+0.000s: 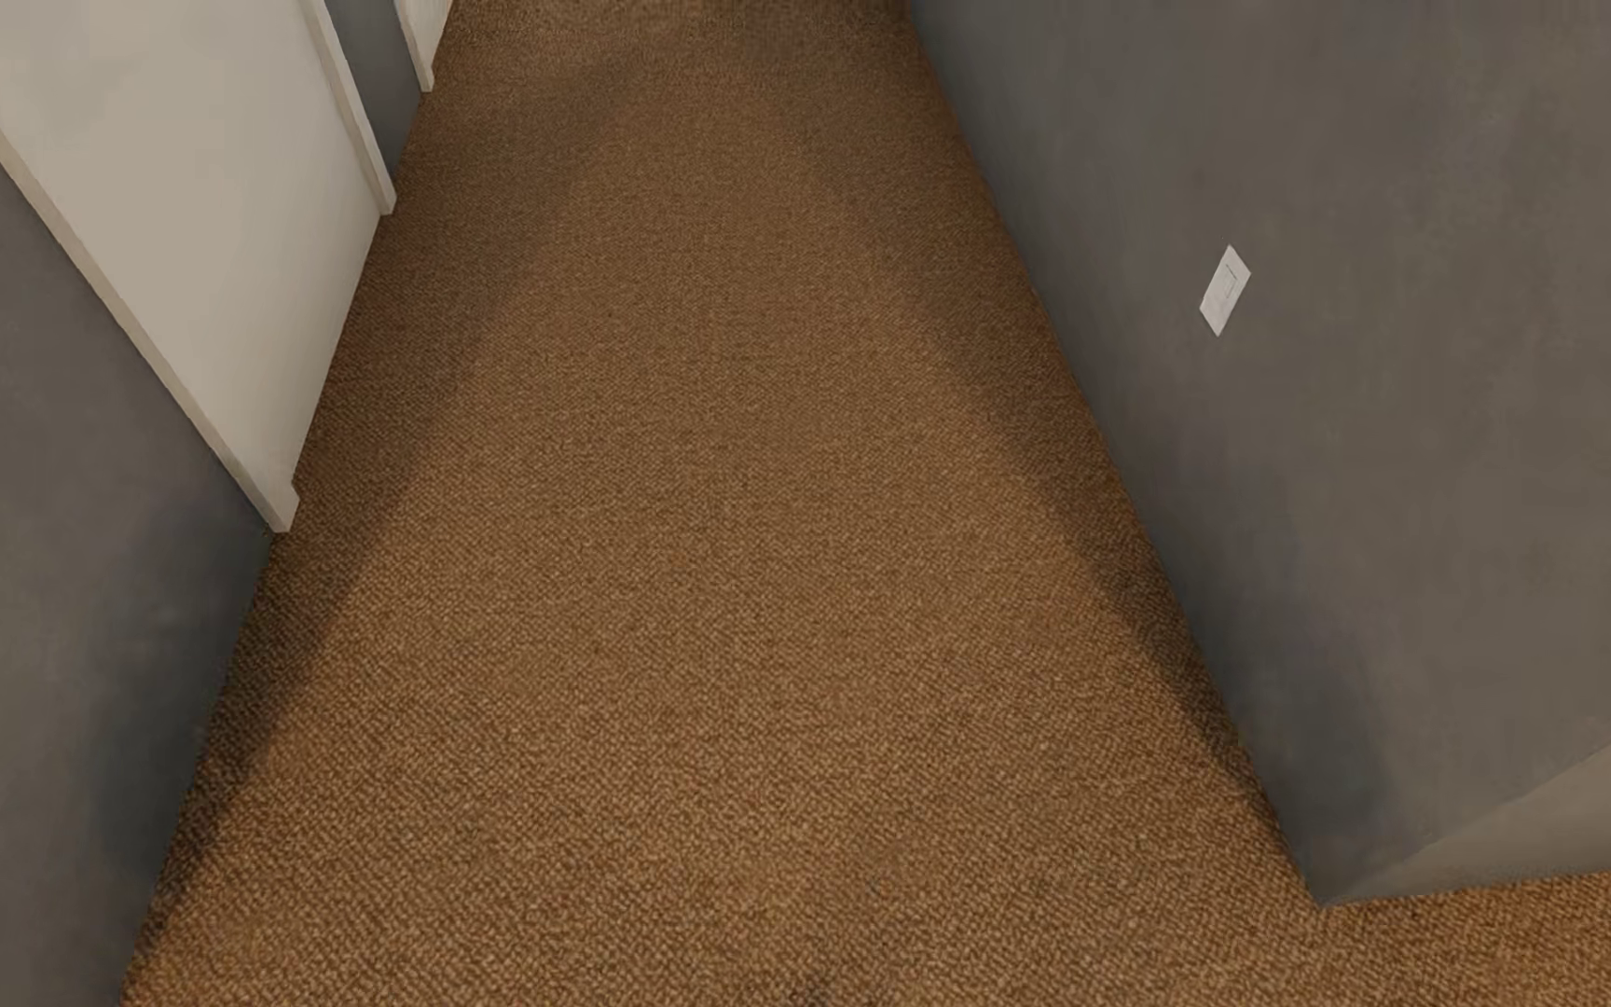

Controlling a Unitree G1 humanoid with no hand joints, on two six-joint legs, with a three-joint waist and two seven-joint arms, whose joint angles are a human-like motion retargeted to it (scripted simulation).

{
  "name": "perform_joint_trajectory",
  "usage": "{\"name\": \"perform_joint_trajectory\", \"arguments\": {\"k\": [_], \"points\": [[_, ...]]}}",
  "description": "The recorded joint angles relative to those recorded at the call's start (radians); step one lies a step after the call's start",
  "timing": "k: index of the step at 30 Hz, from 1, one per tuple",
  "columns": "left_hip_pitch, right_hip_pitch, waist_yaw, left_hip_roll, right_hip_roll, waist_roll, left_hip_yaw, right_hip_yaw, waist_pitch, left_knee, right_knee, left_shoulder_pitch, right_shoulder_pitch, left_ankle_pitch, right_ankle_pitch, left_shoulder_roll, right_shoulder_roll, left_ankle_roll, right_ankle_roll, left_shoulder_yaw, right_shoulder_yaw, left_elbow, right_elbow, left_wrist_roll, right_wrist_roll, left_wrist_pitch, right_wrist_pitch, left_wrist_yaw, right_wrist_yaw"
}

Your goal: Circle the corner

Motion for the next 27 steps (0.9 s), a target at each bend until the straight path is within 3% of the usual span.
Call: {"name": "perform_joint_trajectory", "arguments": {"k": [2,5,7,8,9,10,11,12,14,16,18,19,20,21,22,23,25,26,27], "points": [[0.264,-0.086,-0.121,0.053,0.043,0.045,0.0,0.0,0.034,-0.129,-0.279,-0.044,0.023,-0.139,-0.002,0.008,-0.003,0.0,0.0,0.1,0.005,-0.129,-0.006,0.0,0.0,0.0,0.0,0.0,0.0],[0.467,-0.186,-0.242,0.095,-0.009,0.057,0.0,0.0,0.002,-0.217,-0.814,-0.168,0.049,-0.35,0.055,0.019,-0.003,0.0,0.0,0.171,-0.019,-0.258,-0.026,0.0,0.0,0.0,0.0,0.0,0.0],[0.577,-0.252,-0.285,0.146,-0.043,0.054,0.0,0.0,-0.02,-0.213,-0.846,-0.208,0.067,-0.394,0.024,0.026,-0.001,0.0,0.0,0.207,-0.031,-0.313,-0.024,0.0,0.0,0.0,0.0,0.0,0.0],[0.634,-0.265,-0.306,0.18,-0.03,0.063,0.0,0.0,-0.016,-0.182,-0.751,-0.191,0.072,-0.366,0.028,0.023,0.0,0.0,0.0,0.234,-0.034,-0.341,-0.009,0.0,0.0,0.0,0.0,0.0,0.0],[0.632,-0.314,-0.314,0.2,-0.016,0.081,0.0,0.0,-0.041,-0.103,-0.639,-0.177,0.066,-0.278,0.106,0.007,0.002,0.0,0.0,0.248,-0.028,-0.323,0.031,0.0,0.0,0.0,0.0,0.0,0.0],[0.619,-0.321,-0.31,0.238,0.034,0.124,0.0,0.0,-0.054,0.021,-0.529,-0.151,0.063,-0.1,0.128,-0.021,0.005,0.0,0.0,0.244,-0.021,-0.267,0.083,0.0,0.0,0.0,0.0,0.0,0.0],[0.579,-0.264,-0.287,0.247,0.069,0.132,0.0,0.0,-0.042,0.192,-0.467,-0.122,0.047,0.105,0.084,-0.033,0.005,0.0,0.0,0.219,-0.007,-0.218,0.125,0.0,0.0,0.0,0.0,0.0,0.0],[0.467,-0.208,-0.27,0.252,0.105,0.134,0.0,0.0,-0.039,0.428,-0.449,-0.118,0.026,0.208,0.031,-0.035,0.016,0.0,0.0,0.157,-0.016,-0.157,0.154,0.0,0.0,0.0,0.0,0.0,0.0],[0.242,-0.01,-0.181,0.219,0.132,0.107,0.0,0.0,-0.026,0.735,-0.551,-0.105,0.0,0.111,0.0,-0.033,0.021,0.0,0.0,0.041,-0.008,-0.061,0.111,0.0,0.0,0.0,0.0,0.0,0.0],[0.057,0.193,-0.052,0.168,0.132,0.062,0.0,0.0,-0.011,0.683,-0.675,-0.042,-0.025,0.121,0.006,-0.033,0.018,0.0,0.0,-0.003,-0.019,0.018,0.031,0.0,0.0,0.0,0.0,0.0,0.0],[-0.098,0.34,0.049,0.156,0.115,0.033,0.0,0.0,-0.004,0.331,-0.754,0.027,-0.066,0.3,0.014,-0.016,0.004,0.0,0.0,-0.033,-0.035,0.051,-0.066,0.0,0.0,0.0,0.0,0.0,0.0],[-0.142,0.404,0.094,0.163,0.105,0.029,0.0,0.0,-0.007,0.114,-0.786,0.064,-0.09,0.332,0.006,-0.013,-0.005,0.0,0.0,-0.017,-0.056,0.055,-0.116,0.0,0.0,0.0,0.0,0.0,0.0],[-0.168,0.451,0.125,0.175,0.106,0.031,0.0,0.0,-0.016,-0.088,-0.809,0.088,-0.121,0.142,-0.009,-0.011,-0.015,0.0,0.0,-0.02,-0.062,0.062,-0.149,0.0,0.0,0.0,0.0,0.0,0.0],[-0.181,0.507,0.144,0.197,0.107,0.042,0.0,0.0,-0.021,-0.171,-0.818,0.113,-0.149,-0.204,-0.017,-0.008,-0.026,0.0,0.0,-0.034,-0.079,0.06,-0.186,0.0,0.0,0.0,0.0,0.0,0.0],[-0.226,0.502,0.187,0.219,0.069,0.034,0.0,0.0,-0.051,-0.158,-0.782,0.125,-0.16,-0.377,-0.024,-0.02,-0.029,0.0,0.0,-0.026,-0.105,0.103,-0.208,0.0,0.0,0.0,0.0,0.0,0.0],[-0.264,0.537,0.212,0.23,0.053,0.035,0.0,0.0,-0.047,-0.163,-0.763,0.137,-0.16,-0.325,0.006,-0.03,-0.021,0.0,0.0,-0.019,-0.139,0.127,-0.212,0.0,0.0,0.0,0.0,0.0,0.0],[-0.329,0.53,0.207,0.174,-0.022,-0.01,0.0,0.0,-0.068,-0.062,-0.608,0.153,-0.134,0.175,0.197,-0.042,0.003,0.0,0.0,-0.025,-0.177,0.159,-0.187,0.0,0.0,0.0,0.0,0.0,0.0],[-0.328,0.497,0.159,0.111,-0.048,-0.032,0.0,0.0,-0.061,0.044,-0.438,0.148,-0.106,0.261,0.352,-0.04,0.019,0.0,0.0,-0.056,-0.172,0.168,-0.143,0.0,0.0,0.0,0.0,0.0,0.0],[-0.276,0.407,0.134,0.082,-0.06,-0.046,0.0,0.0,-0.048,0.082,-0.244,0.123,-0.092,0.245,0.437,-0.04,0.032,0.0,0.0,-0.041,-0.164,0.175,-0.101,0.0,0.0,0.0,0.0,0.0,0.0]]}}
